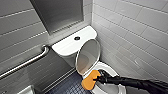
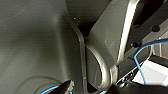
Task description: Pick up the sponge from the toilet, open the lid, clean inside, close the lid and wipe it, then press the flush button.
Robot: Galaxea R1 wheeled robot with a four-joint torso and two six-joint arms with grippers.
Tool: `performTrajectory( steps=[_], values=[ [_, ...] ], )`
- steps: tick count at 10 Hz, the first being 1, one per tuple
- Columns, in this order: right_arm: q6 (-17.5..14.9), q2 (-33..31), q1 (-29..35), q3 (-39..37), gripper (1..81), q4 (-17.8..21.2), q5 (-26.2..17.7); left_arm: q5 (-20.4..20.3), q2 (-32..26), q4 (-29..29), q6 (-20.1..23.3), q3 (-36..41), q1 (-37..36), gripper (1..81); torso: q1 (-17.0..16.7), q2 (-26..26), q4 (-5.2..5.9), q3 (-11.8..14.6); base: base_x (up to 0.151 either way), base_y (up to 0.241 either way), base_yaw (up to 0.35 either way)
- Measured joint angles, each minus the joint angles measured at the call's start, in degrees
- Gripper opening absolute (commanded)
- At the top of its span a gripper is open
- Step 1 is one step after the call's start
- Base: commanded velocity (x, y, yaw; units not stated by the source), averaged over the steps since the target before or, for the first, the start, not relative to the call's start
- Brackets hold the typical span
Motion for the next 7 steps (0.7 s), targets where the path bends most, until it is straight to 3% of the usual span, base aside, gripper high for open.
performTrajectory(
  steps=[3,7],
  values=[
    [6.1,0.5,0.1,-1.6,1.0,0.0,1.1,0.0,0.0,0.0,0.0,0.0,0.0,81.1,0.0,0.0,0.0,0.0,0.0,0.0,0.0],
    [7.8,-1.0,-5.9,-1.2,1.0,0.2,6.0,0.0,-0.1,0.0,0.0,0.0,0.0,81.1,0.0,0.0,0.0,0.0,0.0,0.0,0.0]
  ],
)
